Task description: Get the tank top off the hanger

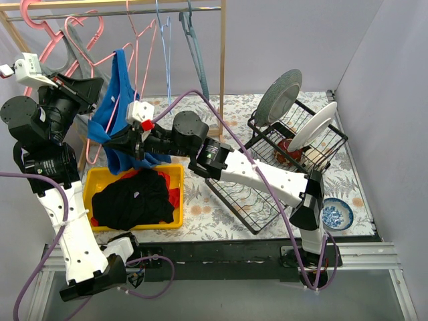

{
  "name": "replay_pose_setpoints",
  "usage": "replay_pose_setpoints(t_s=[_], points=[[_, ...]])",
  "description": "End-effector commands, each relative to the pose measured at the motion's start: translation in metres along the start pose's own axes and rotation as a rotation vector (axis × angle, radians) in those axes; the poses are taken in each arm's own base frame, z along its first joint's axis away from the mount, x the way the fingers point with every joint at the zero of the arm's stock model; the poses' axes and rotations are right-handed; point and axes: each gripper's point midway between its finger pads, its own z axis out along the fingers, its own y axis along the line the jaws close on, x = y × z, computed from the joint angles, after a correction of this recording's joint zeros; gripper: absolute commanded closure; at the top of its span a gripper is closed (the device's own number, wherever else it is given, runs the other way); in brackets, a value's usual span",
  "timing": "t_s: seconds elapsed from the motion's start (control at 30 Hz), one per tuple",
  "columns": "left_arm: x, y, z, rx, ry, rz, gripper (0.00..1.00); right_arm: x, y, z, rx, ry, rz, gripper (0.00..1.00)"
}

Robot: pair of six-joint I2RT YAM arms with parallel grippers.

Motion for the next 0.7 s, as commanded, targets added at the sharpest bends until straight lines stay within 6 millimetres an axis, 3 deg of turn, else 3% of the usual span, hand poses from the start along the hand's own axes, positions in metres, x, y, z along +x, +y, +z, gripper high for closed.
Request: replay_pose_setpoints(t_s=[0.0,0.03,0.07,0.27,0.37,0.53,0.67], points=[[-0.025,-0.014,-0.004,0.028,-0.086,0.051,1.0,-0.032,0.034,-0.008,-0.115,-0.048,-0.029,0.99],[-0.024,-0.015,-0.003,0.032,-0.083,0.046,1.0,-0.028,0.042,-0.008,-0.149,-0.037,-0.023,0.99],[-0.022,-0.014,-0.003,0.034,-0.078,0.042,1.0,-0.012,0.05,-0.006,-0.177,0.008,0.0,0.99],[-0.009,-0.006,-0.003,0.029,-0.071,0.01,1.0,-0.001,0.085,0.004,-0.276,0.055,-0.033,0.99],[-0.008,-0.004,-0.003,0.02,-0.073,0.012,1.0,0.003,0.087,0.005,-0.253,0.073,-0.053,0.99],[-0.008,-0.003,-0.003,0.017,-0.076,0.005,1.0,0.002,0.065,0.007,-0.137,0.109,-0.061,0.99],[-0.011,-0.005,-0.004,0.019,-0.087,0.01,1.0,0.016,0.062,0.006,-0.113,0.154,-0.067,0.99]])
